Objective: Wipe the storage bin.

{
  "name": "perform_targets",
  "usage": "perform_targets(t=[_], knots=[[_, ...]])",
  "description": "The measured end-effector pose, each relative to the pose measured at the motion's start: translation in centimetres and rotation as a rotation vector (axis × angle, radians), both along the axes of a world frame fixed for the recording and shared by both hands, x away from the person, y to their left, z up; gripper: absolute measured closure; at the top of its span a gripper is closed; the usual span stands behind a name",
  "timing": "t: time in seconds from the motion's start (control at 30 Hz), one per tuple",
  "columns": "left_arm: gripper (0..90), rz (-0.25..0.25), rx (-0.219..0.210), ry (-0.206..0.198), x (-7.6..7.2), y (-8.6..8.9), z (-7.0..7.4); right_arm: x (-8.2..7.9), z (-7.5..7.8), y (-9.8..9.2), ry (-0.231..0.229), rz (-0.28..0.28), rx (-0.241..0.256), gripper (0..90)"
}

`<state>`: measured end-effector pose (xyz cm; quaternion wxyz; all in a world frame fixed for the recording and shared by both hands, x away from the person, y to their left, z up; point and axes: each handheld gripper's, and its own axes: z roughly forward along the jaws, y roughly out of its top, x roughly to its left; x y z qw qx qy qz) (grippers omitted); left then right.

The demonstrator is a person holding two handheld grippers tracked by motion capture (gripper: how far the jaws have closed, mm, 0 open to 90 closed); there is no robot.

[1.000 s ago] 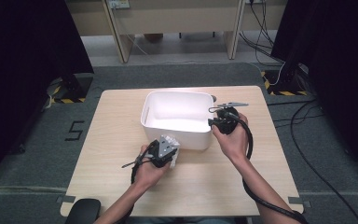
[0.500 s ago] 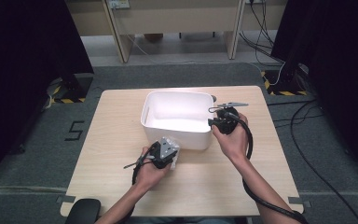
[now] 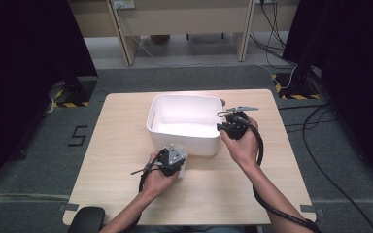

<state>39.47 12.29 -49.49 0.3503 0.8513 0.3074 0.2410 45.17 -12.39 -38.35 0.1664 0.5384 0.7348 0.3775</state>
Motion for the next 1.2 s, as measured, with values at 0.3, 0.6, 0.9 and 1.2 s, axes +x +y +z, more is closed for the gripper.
perform_targets(t=[0.3, 0.6, 0.9, 1.2], knots=[[77.1, 0.001, 0.001, 0.007, 0.2, -0.1, 0.0, 0.0, 0.0, 0.0, 0.001, -0.002, 0.001, 75.0], [77.1, -0.019, 0.008, 0.012, 0.2, -1.0, 0.1, 0.0, 0.0, 0.0, 0.0, -0.002, 0.002, 75.0], [77.1, -0.018, 0.001, 0.01, 0.2, -1.2, 0.1, 0.0, 0.0, 0.0, -0.001, -0.001, 0.002, 74.9], [77.2, -0.023, -0.013, -0.003, 0.0, -1.3, 1.0, 0.0, 0.0, 0.0, -0.001, -0.001, 0.001, 74.9]])
